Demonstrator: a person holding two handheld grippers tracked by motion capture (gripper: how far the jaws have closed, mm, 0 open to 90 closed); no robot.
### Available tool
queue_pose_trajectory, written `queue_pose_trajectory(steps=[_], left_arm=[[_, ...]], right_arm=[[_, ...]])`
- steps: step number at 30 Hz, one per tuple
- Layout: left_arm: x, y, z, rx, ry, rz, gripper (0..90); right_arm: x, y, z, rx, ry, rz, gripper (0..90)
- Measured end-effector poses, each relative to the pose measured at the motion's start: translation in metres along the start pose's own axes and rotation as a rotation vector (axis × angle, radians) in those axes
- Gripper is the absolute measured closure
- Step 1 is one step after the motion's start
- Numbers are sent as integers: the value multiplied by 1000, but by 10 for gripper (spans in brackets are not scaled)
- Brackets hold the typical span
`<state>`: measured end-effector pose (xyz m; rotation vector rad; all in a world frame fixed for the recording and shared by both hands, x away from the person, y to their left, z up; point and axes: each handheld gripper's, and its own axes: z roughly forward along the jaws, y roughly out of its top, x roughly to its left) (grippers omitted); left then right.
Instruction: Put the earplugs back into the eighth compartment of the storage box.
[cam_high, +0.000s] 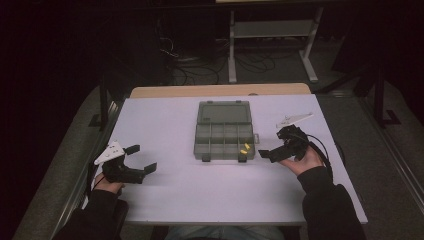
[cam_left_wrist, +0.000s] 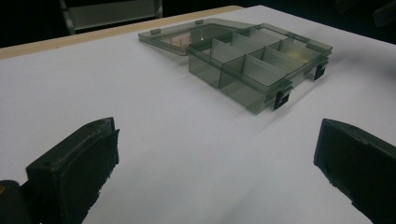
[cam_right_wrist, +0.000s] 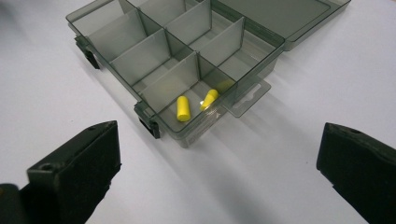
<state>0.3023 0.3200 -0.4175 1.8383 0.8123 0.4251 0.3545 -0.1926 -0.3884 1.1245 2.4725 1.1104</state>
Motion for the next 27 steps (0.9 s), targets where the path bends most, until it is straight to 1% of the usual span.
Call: queue_pose_trajectory(steps=[5, 7, 9, 13, 15, 17, 20, 22, 27], left_arm=[[0, 0, 0, -1, 1, 0, 0], [0, 0, 0, -4, 2, -3, 0], [0, 0, 0, -4, 2, -2, 0], [0, 0, 0, -3, 2, -3, 0], [0, 0, 0, -4, 2, -3, 0], [0, 0, 0, -4, 1, -3, 0], [0, 0, 0, -3, 1, -3, 0], [0, 0, 0, -2, 1, -2, 0], [0, 0, 0, -2, -1, 0, 0]], right_arm=[[1, -11, -5, -40, 2, 5, 0], [1, -16, -8, -63, -3, 0, 0], [0, -23, -12, -99, -6, 4, 0], [-1, -34, -19, -146, -32, 9, 0], [-3, -44, -24, -186, -50, 23, 0], [-4, -47, -26, -194, -56, 28, 0], [-6, -54, -29, -211, -60, 48, 0], [-6, -60, -31, -225, -72, 46, 0], [-6, -65, -33, -235, -77, 49, 0]])
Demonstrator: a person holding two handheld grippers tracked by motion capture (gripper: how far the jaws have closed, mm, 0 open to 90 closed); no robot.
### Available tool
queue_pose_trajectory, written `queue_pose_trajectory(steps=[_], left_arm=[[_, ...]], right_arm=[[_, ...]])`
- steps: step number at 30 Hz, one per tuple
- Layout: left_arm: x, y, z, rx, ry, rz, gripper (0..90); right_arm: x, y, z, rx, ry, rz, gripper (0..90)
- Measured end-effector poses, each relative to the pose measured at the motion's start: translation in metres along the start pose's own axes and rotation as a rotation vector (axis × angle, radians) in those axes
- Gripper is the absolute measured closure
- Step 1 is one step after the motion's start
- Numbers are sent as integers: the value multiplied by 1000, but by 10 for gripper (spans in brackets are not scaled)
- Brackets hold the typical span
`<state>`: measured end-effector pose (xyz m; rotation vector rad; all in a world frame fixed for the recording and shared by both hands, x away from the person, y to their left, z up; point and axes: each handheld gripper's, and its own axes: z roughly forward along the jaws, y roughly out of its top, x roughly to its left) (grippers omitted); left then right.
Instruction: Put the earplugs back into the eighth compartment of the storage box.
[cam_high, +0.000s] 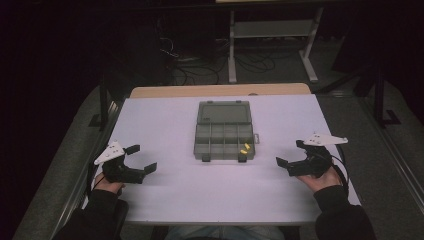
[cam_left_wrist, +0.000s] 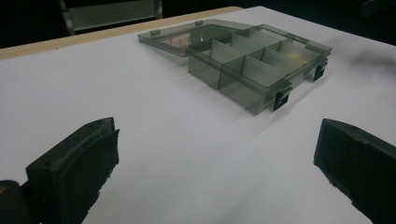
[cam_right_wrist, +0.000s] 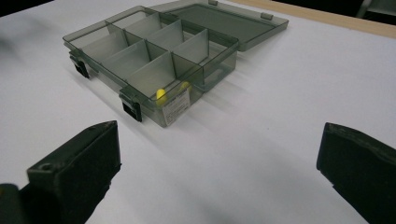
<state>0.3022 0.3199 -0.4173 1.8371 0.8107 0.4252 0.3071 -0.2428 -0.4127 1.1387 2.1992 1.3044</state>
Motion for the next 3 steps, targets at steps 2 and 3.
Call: queue_pose_trajectory(steps=[2, 3], left_arm=[[0, 0, 0, 0, 0, 0, 0], [0, 0, 0, 0, -1, 0, 0]], right_arm=[[-1, -2, 0, 7, 2, -4, 0], [-1, -3, 1, 11, 8, -3, 0]])
